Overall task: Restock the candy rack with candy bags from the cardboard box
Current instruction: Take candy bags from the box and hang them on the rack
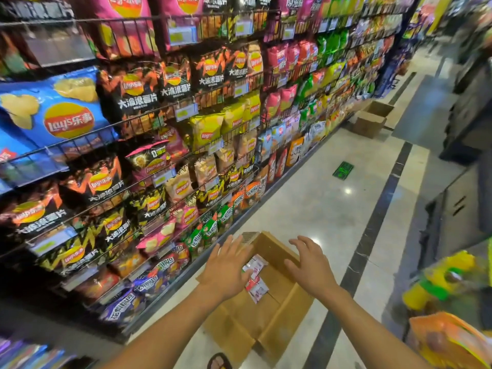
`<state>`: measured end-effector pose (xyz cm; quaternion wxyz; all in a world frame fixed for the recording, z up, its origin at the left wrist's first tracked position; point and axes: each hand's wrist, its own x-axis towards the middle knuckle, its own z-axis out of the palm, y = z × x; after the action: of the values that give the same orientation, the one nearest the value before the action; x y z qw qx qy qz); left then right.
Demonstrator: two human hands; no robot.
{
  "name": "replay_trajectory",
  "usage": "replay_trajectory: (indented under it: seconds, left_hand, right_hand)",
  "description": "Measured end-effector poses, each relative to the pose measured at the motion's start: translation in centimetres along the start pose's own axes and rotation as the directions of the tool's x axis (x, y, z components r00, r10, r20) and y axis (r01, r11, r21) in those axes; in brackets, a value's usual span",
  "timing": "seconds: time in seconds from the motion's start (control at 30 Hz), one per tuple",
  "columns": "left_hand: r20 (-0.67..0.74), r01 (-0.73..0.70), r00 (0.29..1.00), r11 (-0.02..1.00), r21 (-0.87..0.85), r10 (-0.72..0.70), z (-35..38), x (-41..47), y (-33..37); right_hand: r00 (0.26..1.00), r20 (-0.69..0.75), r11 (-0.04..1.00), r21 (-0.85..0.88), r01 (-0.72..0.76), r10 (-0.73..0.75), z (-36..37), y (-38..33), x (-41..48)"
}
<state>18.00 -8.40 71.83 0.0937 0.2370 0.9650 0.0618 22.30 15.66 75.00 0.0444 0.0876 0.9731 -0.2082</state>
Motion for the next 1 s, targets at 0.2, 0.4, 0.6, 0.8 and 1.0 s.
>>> replay_trajectory:
  seconds: [0.2,0.4,0.6,0.8,1.0]
  left_hand:
    - [0.051,-0.023,0.998,1.0,-0.007,0.023,1.4,6.9,-2.4]
    - [0.094,0.007,0.996,0.996,-0.089,0.002,5.5,11.5,-3.7]
    - [0.11,0.027,0.994,0.993,-0.115,-0.014,15.2,16.5,-5.0]
    - [0.137,0.046,0.99,0.991,-0.127,-0.028,30.1,21.3,-6.7]
    - [0.18,0.029,0.984,0.988,-0.152,-0.001,44.0,24.4,-8.3]
  right_hand:
    - [0.997,0.07,0.999,0.018,-0.035,0.034,1.1,0.9,6.9]
    - [0.991,0.131,0.999,0.034,-0.029,0.024,4.9,3.1,13.0]
    - [0.987,0.16,1.0,0.016,0.025,-0.027,13.9,7.8,18.4]
    - [0.98,0.189,0.998,-0.004,0.062,-0.06,27.4,15.1,22.5]
    - [0.974,0.221,0.998,0.01,0.057,-0.057,41.3,22.5,25.2]
